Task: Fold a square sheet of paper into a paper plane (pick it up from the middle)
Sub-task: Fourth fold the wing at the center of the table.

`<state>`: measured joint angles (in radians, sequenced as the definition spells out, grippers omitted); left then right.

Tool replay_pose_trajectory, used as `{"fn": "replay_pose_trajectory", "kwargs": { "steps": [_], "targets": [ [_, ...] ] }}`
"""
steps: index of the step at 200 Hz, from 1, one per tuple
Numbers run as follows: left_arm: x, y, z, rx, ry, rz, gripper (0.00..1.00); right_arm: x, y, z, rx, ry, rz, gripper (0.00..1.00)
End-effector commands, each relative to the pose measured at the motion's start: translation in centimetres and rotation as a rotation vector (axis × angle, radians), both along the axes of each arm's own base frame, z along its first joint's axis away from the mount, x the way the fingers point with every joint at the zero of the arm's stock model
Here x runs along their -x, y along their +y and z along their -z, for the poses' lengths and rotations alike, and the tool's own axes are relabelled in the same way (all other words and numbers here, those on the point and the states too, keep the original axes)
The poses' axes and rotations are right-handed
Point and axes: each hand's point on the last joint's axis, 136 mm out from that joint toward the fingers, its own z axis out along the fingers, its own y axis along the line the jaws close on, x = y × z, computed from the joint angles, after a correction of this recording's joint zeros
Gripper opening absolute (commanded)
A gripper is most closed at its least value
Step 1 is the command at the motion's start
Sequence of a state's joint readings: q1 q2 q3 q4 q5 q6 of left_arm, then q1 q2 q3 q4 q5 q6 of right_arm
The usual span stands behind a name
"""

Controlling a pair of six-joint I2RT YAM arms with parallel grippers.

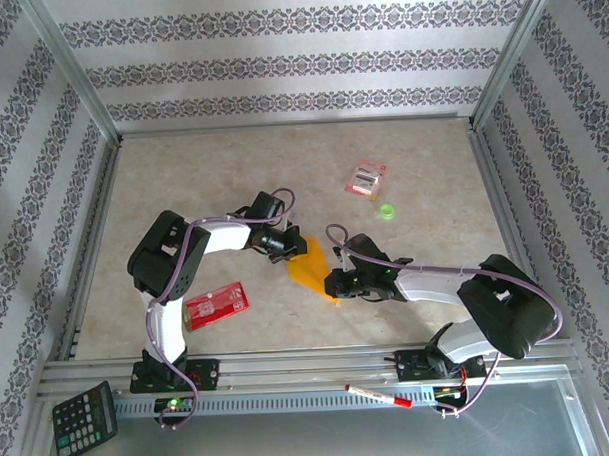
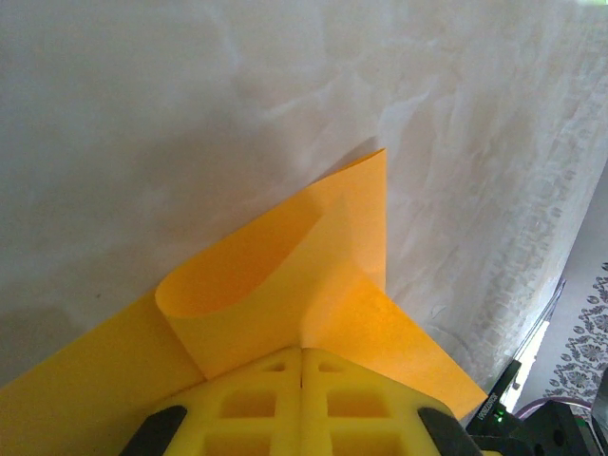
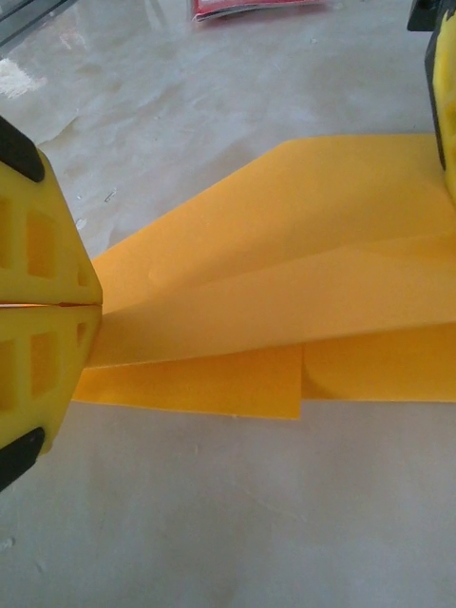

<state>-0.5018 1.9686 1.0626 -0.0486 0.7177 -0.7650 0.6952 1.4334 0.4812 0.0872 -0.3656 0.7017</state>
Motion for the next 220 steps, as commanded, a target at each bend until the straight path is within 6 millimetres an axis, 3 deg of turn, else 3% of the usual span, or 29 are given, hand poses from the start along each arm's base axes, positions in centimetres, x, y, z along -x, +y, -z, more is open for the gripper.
{"fn": "replay_pose_trajectory", "kwargs": {
  "steps": [1,55,126,220],
  "targets": [
    [0.8,2.0,2.7,-0.109,0.064,-0.025,0.0,0.6,-0.6,1.0,0.01,0.025,-0.013,0.07],
    [0.7,2.1,2.7,-0.11,0.065,-0.026,0.0,0.9,-1.4,1.6,0.035,0.034,-0.003,0.07],
    [0.8,2.1,2.8,-0.11,0.067,-0.023,0.0,0.5,-1.3,0.9,0.029,0.02,-0.007,0.07],
    [0.8,2.2,2.9,-0.12,0.065,-0.022,0.0,2.8,-3.2,3.5,0.082,0.105,0.012,0.05]
  ]
}}
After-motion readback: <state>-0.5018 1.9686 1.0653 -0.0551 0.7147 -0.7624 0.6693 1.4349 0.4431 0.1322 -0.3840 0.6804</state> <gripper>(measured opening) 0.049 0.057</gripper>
